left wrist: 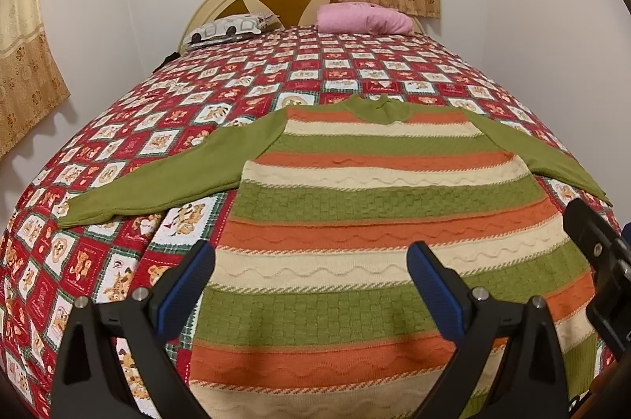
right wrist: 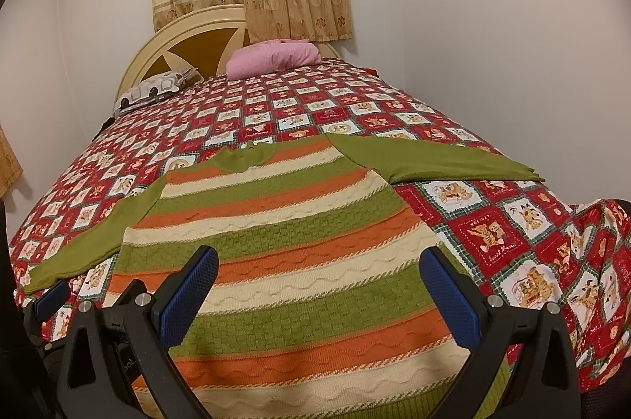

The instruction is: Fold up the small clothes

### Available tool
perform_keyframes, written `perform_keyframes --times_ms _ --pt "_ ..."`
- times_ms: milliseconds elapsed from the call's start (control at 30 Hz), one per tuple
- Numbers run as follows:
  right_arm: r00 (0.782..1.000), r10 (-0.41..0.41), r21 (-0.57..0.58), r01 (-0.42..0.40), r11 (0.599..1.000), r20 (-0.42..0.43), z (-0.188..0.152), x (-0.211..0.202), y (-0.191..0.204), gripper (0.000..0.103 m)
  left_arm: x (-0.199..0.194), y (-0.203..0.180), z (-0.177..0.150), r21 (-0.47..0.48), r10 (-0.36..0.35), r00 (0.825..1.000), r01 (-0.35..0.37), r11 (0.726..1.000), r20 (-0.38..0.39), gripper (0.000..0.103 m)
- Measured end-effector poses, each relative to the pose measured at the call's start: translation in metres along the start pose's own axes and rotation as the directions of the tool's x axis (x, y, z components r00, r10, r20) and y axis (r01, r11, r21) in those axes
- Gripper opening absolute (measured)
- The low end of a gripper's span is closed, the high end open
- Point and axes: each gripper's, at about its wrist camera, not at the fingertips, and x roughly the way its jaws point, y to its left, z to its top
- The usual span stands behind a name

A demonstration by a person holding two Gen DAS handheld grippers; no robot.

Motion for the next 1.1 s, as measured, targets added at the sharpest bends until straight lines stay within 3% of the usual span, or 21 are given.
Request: perform_keyframes --times_ms 300,533,600,633,733,833,900,1100 --pt "0.999 -0.015 0.027 0.016 1.0 -0.032 0.007 0.021 -0.02 0.102 0.022 0.006 0.009 0.018 0.015 1.0 -0.015 1.0 0.011 0.1" --pt "0.993 -0.113 0.161 0.117 0.98 -0.032 0.037 0.056 -0.11 0.101 0.07 0.041 0.013 -0.059 0.09 0.996 -0.09 0.994 -0.01 0.101" --pt "0.989 -0.136 0.213 0.146 0.966 -0.061 0.047 0.072 -0.144 0.092 0.082 0.048 0.01 -0.074 0.104 0.994 -0.106 0.992 -0.027 0.101" --pt "0.987 -0.138 0.254 0.155 0.955 -0.086 0.052 0.085 -0.169 0.08 0.09 0.052 0.008 -0.084 0.112 0.993 -0.115 0.99 -0.042 0.101" --pt "0.983 -0.1 0.409 0.155 0.899 -0.154 0.062 0.119 -0.243 0.062 0.108 0.058 0.002 -0.119 0.066 0.989 -0.082 0.989 -0.136 0.101" --pt "0.978 -0.067 0.603 0.175 0.778 -0.198 0.06 0.151 -0.325 0.062 0.112 0.064 0.001 -0.172 0.02 0.986 -0.048 0.984 -0.163 0.101" --pt "0.969 -0.078 0.656 0.216 0.724 -0.233 0.059 0.169 -0.364 0.057 0.114 0.065 -0.001 -0.19 0.006 0.984 -0.04 0.981 -0.176 0.103" --pt "0.956 -0.055 0.735 0.258 0.627 -0.288 0.058 0.214 -0.422 0.052 0.115 0.063 -0.002 -0.198 0.007 0.984 -0.043 0.979 -0.176 0.103"
